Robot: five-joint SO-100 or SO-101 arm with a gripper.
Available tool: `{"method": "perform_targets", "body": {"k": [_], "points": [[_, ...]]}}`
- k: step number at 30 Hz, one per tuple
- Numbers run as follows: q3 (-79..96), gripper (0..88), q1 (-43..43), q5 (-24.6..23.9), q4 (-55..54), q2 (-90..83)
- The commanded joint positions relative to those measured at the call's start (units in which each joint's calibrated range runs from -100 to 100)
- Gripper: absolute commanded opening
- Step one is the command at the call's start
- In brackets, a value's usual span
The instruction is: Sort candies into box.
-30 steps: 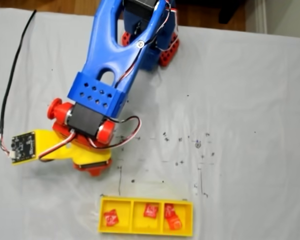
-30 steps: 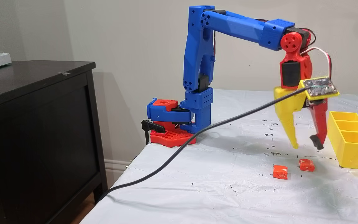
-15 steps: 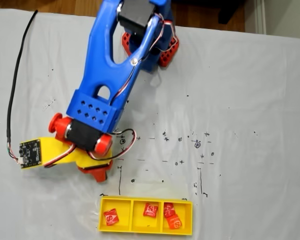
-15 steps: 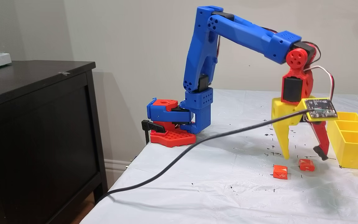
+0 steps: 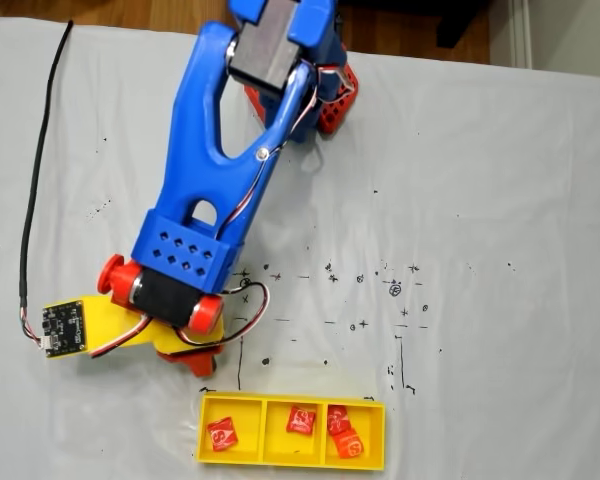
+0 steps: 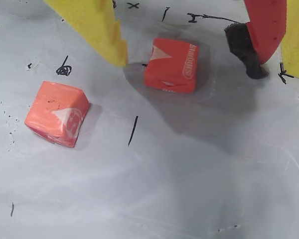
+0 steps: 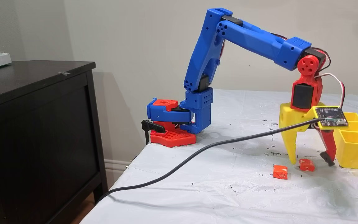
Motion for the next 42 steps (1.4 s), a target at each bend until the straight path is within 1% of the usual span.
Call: {"method": "perform_targets", "body": {"k": [1,3,4,5,6,8,12,14,22,24,27,31,35,38,42], "points": [[-3.6,28.7,-0.7,0.3,-0.5,-0.3],[-3.0,24.8,-0.6,0.2,-1.0,0.2],[-2.8,20.9,-0.5,0.1,-1.0,0.3],[-2.6,13.8,-0.3,0.0,-1.0,0.6],[-2.6,9.2,-0.2,0.0,-1.0,0.7],[-3.7,6.6,0.0,0.3,0.2,1.1],[-5.2,4.9,0.2,-0.2,1.1,1.3],[-6.5,0.2,0.4,0.0,2.3,1.5],[-8.7,0.2,0.9,-0.1,4.9,-2.7],[-11.7,0.2,0.4,-1.0,6.6,-4.0],[-17.6,0.2,-2.2,-2.1,11.2,-6.5],[-19.9,0.2,-4.9,-2.9,12.6,-10.4],[-17.3,0.2,-6.7,-5.0,7.1,-16.2],[-16.3,0.2,-8.5,-8.3,5.3,-18.0],[-10.6,0.2,-11.2,-9.8,0.4,-21.8]]}}
